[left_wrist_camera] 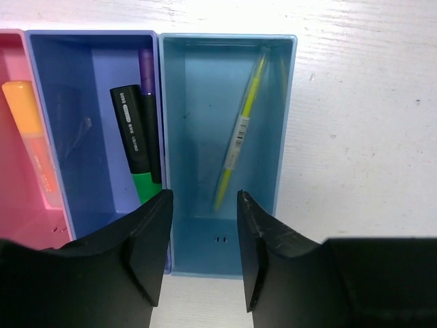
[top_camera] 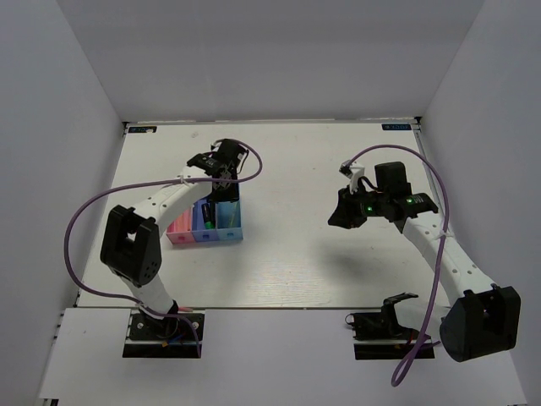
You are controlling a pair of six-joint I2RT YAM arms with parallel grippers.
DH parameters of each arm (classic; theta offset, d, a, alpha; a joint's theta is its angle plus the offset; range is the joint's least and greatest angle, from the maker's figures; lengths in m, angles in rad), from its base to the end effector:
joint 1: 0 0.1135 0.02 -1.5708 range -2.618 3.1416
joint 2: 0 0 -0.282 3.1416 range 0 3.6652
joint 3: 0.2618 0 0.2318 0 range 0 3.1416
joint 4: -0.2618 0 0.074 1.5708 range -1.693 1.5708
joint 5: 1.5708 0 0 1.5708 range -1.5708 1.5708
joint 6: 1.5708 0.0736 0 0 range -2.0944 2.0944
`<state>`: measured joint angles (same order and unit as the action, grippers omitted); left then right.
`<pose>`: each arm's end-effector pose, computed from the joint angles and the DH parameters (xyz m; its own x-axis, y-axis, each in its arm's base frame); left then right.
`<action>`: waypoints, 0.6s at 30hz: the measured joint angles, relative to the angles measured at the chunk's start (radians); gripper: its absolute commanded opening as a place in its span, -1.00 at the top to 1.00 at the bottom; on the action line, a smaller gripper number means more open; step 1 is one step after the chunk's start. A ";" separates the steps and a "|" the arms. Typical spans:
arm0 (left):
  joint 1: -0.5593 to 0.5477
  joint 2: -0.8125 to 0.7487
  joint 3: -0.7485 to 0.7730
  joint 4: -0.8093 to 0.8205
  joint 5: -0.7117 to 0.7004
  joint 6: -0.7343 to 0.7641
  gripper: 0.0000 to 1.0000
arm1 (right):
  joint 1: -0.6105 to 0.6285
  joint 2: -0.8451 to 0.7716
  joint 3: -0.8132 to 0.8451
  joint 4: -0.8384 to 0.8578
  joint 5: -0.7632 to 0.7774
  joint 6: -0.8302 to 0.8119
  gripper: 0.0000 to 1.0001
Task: Sort the stationery into containers
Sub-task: Place the pen in the storage box.
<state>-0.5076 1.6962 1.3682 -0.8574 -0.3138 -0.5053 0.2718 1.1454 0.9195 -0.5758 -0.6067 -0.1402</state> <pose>0.3088 -0.1458 0.2445 -0.8833 -0.0355 -0.4674 -0.0762 0.9948 0.0683 0.2091 0.1018 0.2821 -0.6012 -0.2867 -0.7459 -0.6933 0.6513 0.3085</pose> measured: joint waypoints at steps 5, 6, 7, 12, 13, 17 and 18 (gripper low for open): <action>-0.032 -0.045 -0.003 -0.034 -0.056 -0.063 0.57 | -0.007 -0.001 0.000 -0.001 -0.007 0.000 0.47; -0.050 -0.076 -0.014 -0.040 -0.082 -0.095 0.73 | -0.008 -0.003 0.000 -0.001 -0.008 0.000 0.47; -0.072 -0.118 -0.036 -0.043 -0.108 -0.143 0.80 | -0.010 -0.005 0.000 -0.001 -0.008 0.000 0.47; -0.173 -0.396 -0.163 -0.242 -0.207 -0.489 0.17 | -0.014 -0.013 0.000 -0.001 -0.018 0.000 0.47; -0.173 -0.436 -0.188 -0.287 -0.216 -0.554 0.08 | -0.014 -0.013 0.000 -0.001 -0.022 0.000 0.47; -0.166 -0.541 -0.355 -0.402 -0.245 -0.775 -0.33 | -0.017 -0.014 0.000 -0.002 -0.029 0.001 0.45; -0.166 -0.562 -0.402 -0.423 -0.252 -0.840 -0.33 | -0.017 -0.015 0.000 -0.002 -0.031 0.001 0.45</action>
<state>-0.6735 1.1343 0.9661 -1.2808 -0.5655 -1.3457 0.2546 1.1301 0.9195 -0.5777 -0.6376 -0.1390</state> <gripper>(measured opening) 0.648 0.275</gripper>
